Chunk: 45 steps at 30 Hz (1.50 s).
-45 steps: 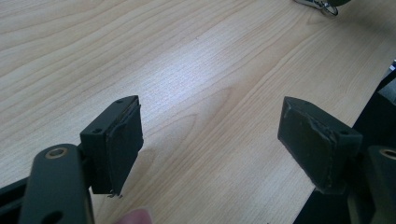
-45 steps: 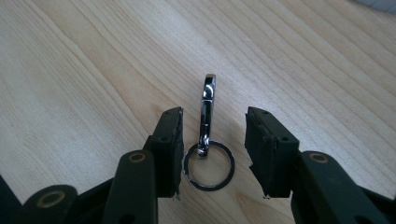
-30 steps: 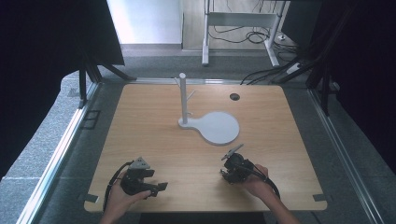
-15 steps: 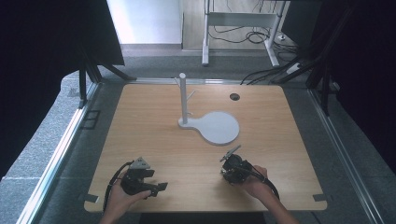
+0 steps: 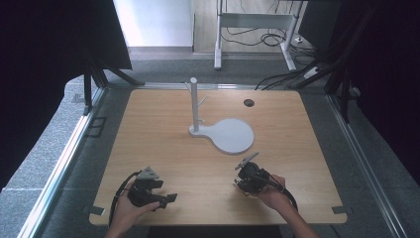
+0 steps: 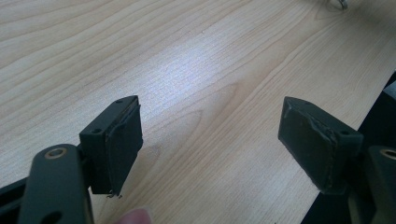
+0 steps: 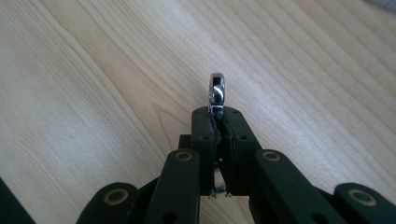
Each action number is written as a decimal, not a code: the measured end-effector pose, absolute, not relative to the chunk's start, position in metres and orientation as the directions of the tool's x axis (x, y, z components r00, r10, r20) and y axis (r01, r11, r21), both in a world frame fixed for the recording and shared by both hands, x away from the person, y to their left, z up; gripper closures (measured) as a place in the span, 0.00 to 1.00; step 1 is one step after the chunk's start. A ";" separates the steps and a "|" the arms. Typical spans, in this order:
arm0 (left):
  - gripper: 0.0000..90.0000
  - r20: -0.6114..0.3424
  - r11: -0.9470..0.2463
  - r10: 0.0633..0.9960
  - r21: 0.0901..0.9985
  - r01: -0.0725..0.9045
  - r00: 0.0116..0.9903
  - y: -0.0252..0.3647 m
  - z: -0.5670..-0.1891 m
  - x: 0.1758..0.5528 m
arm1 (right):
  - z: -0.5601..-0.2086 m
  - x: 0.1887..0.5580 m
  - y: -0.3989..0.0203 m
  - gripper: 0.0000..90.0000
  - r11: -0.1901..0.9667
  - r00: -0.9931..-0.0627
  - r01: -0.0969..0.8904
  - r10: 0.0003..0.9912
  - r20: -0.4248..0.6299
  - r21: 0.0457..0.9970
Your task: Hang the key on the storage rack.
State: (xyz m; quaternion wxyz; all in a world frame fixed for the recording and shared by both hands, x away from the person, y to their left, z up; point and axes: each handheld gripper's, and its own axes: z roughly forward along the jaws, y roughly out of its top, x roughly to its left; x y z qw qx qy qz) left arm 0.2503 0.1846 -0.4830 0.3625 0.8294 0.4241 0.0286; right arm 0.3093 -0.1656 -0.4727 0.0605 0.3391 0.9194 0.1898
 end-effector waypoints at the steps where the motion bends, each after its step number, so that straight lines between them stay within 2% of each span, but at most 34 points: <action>1: 0.25 -0.260 -0.378 0.724 0.626 0.683 0.639 0.185 -0.483 0.250 | -0.471 0.309 -0.166 0.94 0.697 -0.762 0.599 0.647 0.015 0.395; 40: 0.24 -0.257 -0.391 0.720 0.617 0.683 0.644 0.181 -0.485 0.250 | -0.418 0.326 -0.156 0.94 0.642 -0.755 0.543 0.656 -0.020 0.541; 45: 0.24 -0.257 -0.393 0.719 0.615 0.683 0.645 0.181 -0.485 0.250 | -0.412 0.333 -0.153 0.94 0.635 -0.763 0.543 0.647 0.007 0.550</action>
